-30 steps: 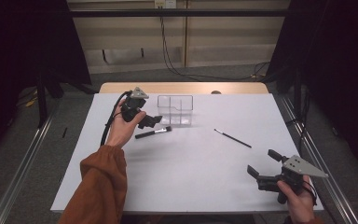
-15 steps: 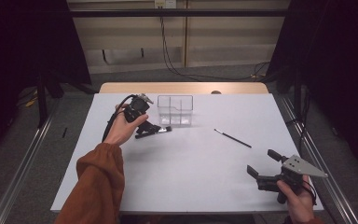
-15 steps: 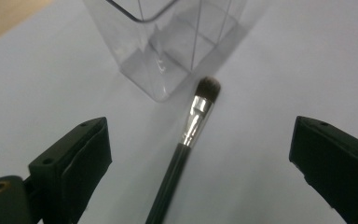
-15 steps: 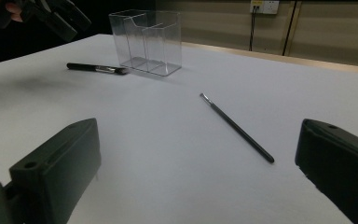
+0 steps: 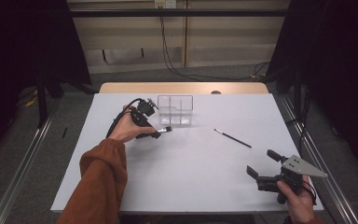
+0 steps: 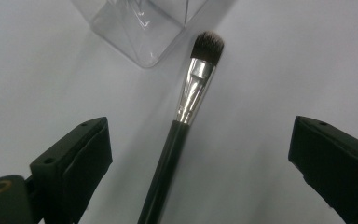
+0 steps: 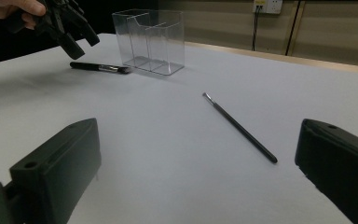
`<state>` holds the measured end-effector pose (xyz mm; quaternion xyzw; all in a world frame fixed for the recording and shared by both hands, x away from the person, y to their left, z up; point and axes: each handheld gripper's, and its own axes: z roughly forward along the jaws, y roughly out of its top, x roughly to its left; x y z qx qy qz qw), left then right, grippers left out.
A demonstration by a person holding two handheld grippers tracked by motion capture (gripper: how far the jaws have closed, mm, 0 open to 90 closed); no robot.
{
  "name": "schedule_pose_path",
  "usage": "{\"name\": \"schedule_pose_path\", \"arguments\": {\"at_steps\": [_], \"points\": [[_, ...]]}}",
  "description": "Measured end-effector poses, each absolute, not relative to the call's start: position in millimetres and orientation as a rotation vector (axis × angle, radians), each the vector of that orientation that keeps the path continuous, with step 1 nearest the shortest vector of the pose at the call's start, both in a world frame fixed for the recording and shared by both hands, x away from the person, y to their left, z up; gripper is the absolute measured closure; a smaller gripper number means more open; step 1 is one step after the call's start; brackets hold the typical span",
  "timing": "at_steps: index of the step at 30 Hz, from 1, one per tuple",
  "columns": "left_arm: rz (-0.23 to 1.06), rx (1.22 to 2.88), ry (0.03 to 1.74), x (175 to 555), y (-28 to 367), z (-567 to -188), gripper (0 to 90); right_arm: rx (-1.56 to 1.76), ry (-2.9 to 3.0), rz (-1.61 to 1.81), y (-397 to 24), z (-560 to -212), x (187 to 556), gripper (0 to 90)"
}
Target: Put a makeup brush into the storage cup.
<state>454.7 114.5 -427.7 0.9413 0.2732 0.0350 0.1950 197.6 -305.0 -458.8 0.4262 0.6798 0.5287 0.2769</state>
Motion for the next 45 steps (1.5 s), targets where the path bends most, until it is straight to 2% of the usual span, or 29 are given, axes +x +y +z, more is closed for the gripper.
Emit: {"name": "schedule_pose_path", "arguments": {"at_steps": [4,12,14,17,19,22,27,35,45], "points": [[0.089,2.686,0.751,459.6,108.7,-433.4,3.6,1.147,1.821,1.425,-305.4,-458.7,197.4,0.0],[0.084,2.729,0.755,462.8,101.7,-440.9,7.4,1.145,1.826,1.426,-305.3,-458.7,197.1,0.0],[0.068,2.725,0.758,464.3,102.5,-442.1,14.6,1.145,1.827,1.428,-305.3,-458.8,197.3,0.0],[0.056,2.725,0.765,467.2,103.8,-443.6,17.3,1.144,1.826,1.429,-305.2,-458.7,197.2,0.0],[0.043,2.718,0.770,468.2,103.6,-444.8,23.1,1.142,1.830,1.425,-305.5,-458.8,197.4,0.0],[0.042,2.722,0.760,469.9,102.5,-445.4,26.5,1.140,1.832,1.422,-305.5,-458.9,197.6,0.0],[0.034,2.756,0.720,469.5,95.6,-447.4,37.2,1.138,1.834,1.423,-305.5,-459.0,197.5,0.0],[-0.005,2.759,0.698,470.1,91.7,-450.1,47.3,1.139,1.834,1.421,-305.7,-459.1,197.6,0.0],[0.029,2.767,0.700,471.6,91.2,-451.5,57.3,1.145,1.835,1.422,-304.3,-459.5,198.2,0.0]]}}
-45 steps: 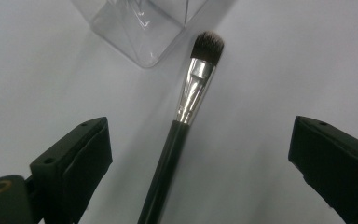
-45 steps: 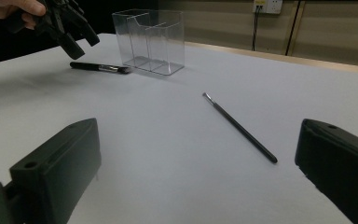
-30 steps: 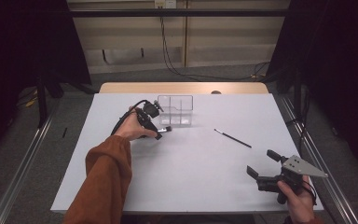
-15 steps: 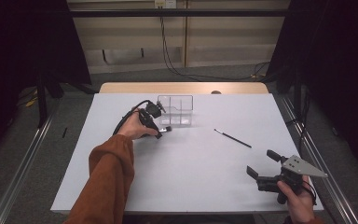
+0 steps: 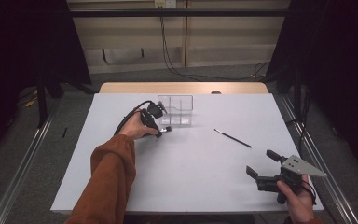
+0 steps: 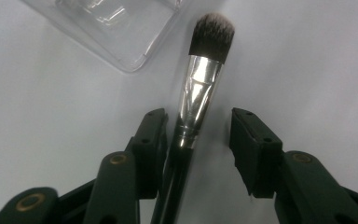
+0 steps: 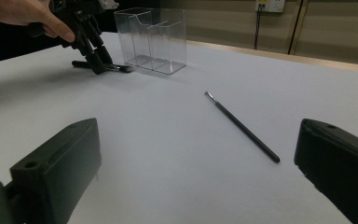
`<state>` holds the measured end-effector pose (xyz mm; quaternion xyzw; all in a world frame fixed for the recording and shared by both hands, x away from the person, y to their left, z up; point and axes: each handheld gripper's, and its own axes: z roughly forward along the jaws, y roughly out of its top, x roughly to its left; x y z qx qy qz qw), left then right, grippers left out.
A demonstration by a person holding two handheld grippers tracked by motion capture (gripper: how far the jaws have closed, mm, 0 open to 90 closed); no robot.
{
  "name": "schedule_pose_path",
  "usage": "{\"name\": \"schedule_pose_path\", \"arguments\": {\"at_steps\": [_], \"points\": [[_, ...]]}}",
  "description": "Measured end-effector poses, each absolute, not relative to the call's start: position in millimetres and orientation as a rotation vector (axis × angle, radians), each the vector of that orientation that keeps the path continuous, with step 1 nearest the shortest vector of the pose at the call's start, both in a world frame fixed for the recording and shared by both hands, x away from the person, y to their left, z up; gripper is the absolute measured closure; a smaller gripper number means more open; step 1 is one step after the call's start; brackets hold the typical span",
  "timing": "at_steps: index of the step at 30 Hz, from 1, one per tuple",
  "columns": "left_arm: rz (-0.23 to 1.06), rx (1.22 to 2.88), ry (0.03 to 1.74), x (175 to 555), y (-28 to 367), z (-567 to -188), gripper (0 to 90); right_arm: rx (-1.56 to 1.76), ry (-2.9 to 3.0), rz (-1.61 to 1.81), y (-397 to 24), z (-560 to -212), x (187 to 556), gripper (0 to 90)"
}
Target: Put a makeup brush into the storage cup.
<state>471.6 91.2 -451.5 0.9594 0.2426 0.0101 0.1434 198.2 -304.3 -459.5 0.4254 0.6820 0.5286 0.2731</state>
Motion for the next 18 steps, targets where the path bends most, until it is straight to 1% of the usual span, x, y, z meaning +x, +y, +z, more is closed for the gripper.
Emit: {"name": "schedule_pose_path", "arguments": {"at_steps": [2,6,14,15,16,18], "points": [[0.029,2.765,0.702,472.2,92.0,-451.6,60.8,1.134,1.846,1.418,-304.1,-459.6,198.2,0.0],[0.050,2.780,0.677,470.4,88.9,-451.5,63.9,1.134,1.848,1.417,-304.0,-459.6,198.1,0.0],[0.035,2.798,0.612,469.0,88.0,-450.9,73.2,1.146,1.844,1.413,-303.4,-459.9,199.1,0.0],[0.033,2.785,0.623,468.1,87.6,-451.4,73.2,1.146,1.844,1.413,-303.4,-459.9,199.1,0.0],[0.027,2.796,0.604,468.2,87.5,-451.0,75.8,1.141,1.848,1.409,-303.9,-460.1,199.1,0.0],[0.027,2.799,0.590,467.7,86.8,-450.9,76.7,1.146,1.844,1.414,-303.5,-460.0,199.0,0.0]]}}
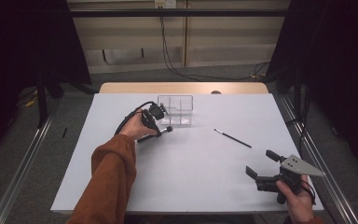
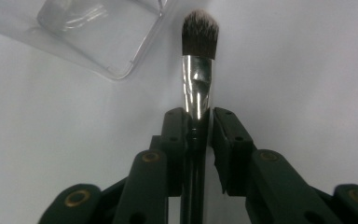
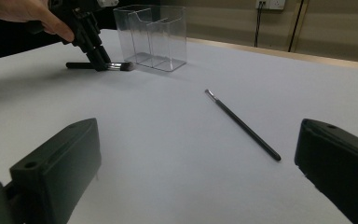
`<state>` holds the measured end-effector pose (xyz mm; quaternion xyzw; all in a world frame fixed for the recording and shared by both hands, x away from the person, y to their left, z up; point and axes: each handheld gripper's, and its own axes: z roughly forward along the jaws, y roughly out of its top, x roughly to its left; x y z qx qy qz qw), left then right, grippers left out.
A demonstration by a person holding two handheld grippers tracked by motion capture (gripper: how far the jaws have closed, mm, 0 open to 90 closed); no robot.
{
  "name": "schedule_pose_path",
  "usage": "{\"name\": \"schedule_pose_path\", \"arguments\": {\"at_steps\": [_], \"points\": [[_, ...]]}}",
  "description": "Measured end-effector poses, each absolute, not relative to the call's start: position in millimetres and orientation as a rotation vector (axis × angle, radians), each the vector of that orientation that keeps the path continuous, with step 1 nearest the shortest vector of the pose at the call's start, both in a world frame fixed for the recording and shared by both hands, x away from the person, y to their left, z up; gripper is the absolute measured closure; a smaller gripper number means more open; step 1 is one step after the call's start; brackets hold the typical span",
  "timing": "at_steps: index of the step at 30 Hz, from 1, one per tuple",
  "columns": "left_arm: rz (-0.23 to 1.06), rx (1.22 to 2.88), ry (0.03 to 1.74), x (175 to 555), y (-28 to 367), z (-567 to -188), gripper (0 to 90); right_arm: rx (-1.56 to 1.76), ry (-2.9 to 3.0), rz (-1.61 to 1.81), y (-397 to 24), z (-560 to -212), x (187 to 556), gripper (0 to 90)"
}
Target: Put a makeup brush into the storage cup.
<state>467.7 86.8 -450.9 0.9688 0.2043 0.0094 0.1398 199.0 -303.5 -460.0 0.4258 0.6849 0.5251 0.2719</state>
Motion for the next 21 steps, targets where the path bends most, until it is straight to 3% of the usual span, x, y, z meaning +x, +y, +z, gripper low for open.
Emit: {"name": "schedule_pose_path", "arguments": {"at_steps": [21], "points": [[-0.032,2.840,0.590,468.1,83.2,-449.3,78.8,1.146,1.842,1.413,-304.1,-460.2,198.7,0.0]]}}
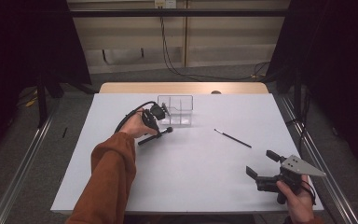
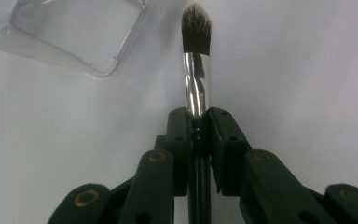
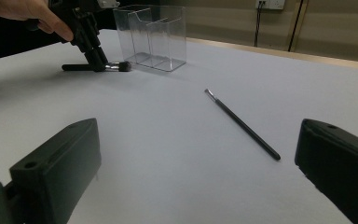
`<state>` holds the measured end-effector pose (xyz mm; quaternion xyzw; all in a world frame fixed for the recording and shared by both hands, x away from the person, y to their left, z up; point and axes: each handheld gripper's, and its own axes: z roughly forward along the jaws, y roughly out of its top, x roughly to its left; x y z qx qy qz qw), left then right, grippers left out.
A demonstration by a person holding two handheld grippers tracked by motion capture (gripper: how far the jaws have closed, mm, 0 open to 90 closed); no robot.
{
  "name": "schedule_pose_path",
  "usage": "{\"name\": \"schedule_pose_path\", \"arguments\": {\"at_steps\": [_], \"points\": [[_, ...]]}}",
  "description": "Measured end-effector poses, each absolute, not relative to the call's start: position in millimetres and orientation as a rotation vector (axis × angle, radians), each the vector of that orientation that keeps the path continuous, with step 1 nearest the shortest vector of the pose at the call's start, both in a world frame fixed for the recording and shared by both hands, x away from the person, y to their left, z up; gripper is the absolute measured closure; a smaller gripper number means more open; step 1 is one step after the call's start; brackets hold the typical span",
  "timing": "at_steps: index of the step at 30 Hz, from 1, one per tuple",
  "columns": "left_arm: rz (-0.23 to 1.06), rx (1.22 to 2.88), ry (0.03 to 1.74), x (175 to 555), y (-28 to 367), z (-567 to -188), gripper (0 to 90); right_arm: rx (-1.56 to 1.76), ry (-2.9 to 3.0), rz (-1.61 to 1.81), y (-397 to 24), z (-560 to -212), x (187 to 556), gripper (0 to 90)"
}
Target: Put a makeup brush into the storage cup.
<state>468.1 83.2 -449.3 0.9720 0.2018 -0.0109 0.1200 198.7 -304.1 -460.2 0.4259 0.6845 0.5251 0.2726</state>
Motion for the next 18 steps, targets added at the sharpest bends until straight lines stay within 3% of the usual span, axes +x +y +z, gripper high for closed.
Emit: {"name": "schedule_pose_path", "arguments": {"at_steps": [8,18], "points": [[-0.058,2.883,0.605,470.4,76.5,-449.0,78.5,1.143,1.854,1.415,-303.5,-460.1,199.0,0.0],[-0.018,2.800,0.627,465.3,86.3,-447.1,79.1,1.148,1.854,1.413,-304.2,-460.4,199.6,0.0]]}}
